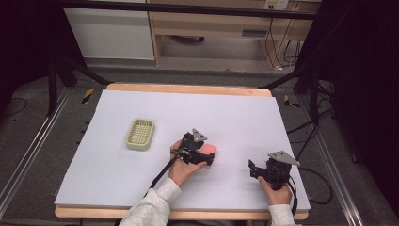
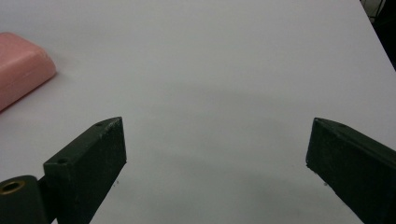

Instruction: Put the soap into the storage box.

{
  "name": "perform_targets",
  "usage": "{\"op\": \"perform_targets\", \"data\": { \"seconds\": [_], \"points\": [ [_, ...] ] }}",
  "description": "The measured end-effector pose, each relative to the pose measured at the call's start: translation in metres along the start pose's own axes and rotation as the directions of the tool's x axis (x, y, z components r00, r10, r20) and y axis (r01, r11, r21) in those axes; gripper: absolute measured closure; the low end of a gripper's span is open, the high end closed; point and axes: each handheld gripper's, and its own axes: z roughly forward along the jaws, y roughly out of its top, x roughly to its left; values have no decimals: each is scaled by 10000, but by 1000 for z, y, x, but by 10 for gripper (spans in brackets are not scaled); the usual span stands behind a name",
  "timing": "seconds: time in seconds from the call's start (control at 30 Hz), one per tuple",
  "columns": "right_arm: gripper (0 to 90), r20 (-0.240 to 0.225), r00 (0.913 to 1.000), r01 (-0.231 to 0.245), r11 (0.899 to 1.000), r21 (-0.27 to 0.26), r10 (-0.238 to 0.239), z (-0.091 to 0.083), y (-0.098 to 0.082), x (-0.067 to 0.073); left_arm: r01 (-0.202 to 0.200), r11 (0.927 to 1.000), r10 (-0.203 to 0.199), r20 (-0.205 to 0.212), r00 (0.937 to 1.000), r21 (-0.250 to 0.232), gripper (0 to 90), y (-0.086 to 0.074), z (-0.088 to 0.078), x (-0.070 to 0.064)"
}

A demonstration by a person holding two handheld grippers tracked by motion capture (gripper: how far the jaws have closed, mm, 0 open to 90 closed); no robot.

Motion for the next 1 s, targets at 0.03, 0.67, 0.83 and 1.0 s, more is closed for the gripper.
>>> {"op": "perform_targets", "data": {
  "seconds": [0.03,0.67,0.83,1.0],
  "points": [
    [53,0,10000,0,10000,0,0,0,0,0,0,10000,0,0,10000,0,197,0,0,0],
    [53,-24,10000,36,10000,88,-36,1,0,0,183,9980,-185,32,9998,602,207,-4,23,-6],
    [52,-46,10000,32,10000,74,-32,1,0,0,167,9975,-172,76,9998,693,238,-4,22,-6],
    [53,-45,10000,37,10000,85,-37,1,0,0,259,9971,-270,138,9995,722,296,-6,19,-6]
  ]
}}
